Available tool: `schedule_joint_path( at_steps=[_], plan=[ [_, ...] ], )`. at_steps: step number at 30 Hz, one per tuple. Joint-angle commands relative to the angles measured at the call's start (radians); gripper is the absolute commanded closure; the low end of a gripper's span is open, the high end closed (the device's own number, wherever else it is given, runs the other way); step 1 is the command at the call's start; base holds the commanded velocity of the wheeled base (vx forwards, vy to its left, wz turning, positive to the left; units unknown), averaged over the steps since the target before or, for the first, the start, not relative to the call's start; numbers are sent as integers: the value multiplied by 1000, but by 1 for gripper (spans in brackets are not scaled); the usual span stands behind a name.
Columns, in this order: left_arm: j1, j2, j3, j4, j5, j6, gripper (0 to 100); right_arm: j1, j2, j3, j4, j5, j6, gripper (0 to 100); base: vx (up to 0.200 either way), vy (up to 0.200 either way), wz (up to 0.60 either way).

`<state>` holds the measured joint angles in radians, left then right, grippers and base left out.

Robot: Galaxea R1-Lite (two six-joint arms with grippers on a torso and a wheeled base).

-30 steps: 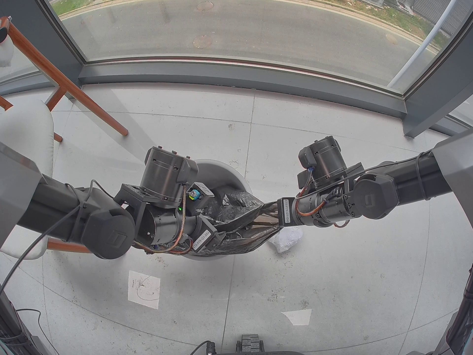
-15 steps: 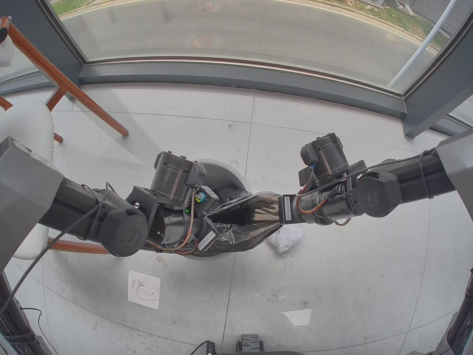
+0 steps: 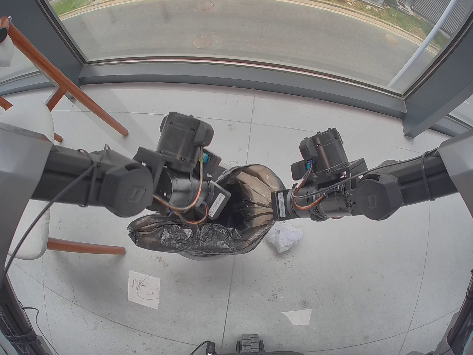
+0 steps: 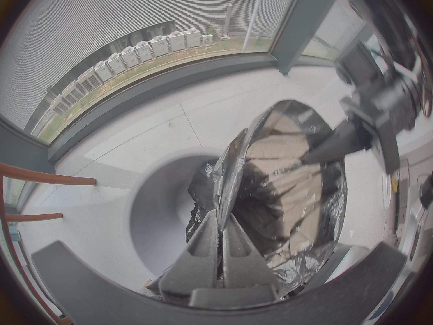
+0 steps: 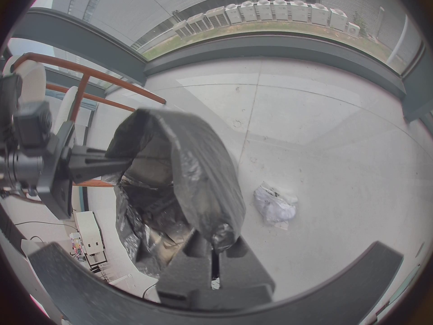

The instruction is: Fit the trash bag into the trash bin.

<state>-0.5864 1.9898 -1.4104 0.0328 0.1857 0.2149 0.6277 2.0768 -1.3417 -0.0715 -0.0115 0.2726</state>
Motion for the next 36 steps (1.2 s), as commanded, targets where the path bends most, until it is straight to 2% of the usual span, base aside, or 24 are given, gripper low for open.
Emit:
schedule_joint_path(
  at_steps=[1, 2, 5, 12, 20, 21, 26, 29, 32, 33, 36],
  plan=[
    [7, -2, -133, 78, 1, -29, 100, -2, 34, -4, -97, 25, -23, 100, 0, 0, 0],
    [28, 1, -165, 98, 3, -32, 100, -6, 45, -8, -165, 33, -30, 100, 0, 0, 0],
    [42, 1, -179, 104, 1, -34, 100, -6, 49, -8, -251, 62, -30, 100, 0, 0, 0],
    [72, 3, -171, 104, -5, -34, 100, -16, 65, -13, -274, 87, -42, 100, 0, 0, 0],
    [97, 7, -160, 104, -6, -35, 100, -71, 97, -8, -352, 88, -84, 100, 0, 0, 0],
    [97, 6, -154, 102, -6, -37, 100, -72, 98, -10, -358, 87, -84, 0, 0, 0, 0],
    [96, 9, -145, 101, -6, -58, 100, -57, 52, -4, -349, 85, -33, 0, 0, 0, 0],
    [97, 9, -148, 98, -5, -60, 100, -11, -15, 12, -264, 84, 70, 0, 0, 0, 0],
    [108, 11, -148, 96, -5, -60, 100, 33, -98, 53, -93, 73, 191, 0, 0, 0, 0],
    [109, 11, -147, 96, -5, -60, 100, 38, -103, 58, -80, 74, 200, 0, 0, 0, 0],
    [111, 11, -120, 91, -5, -60, 100, 101, -136, 105, -11, 73, 332, 0, 0, 0, 0]
  ],
)
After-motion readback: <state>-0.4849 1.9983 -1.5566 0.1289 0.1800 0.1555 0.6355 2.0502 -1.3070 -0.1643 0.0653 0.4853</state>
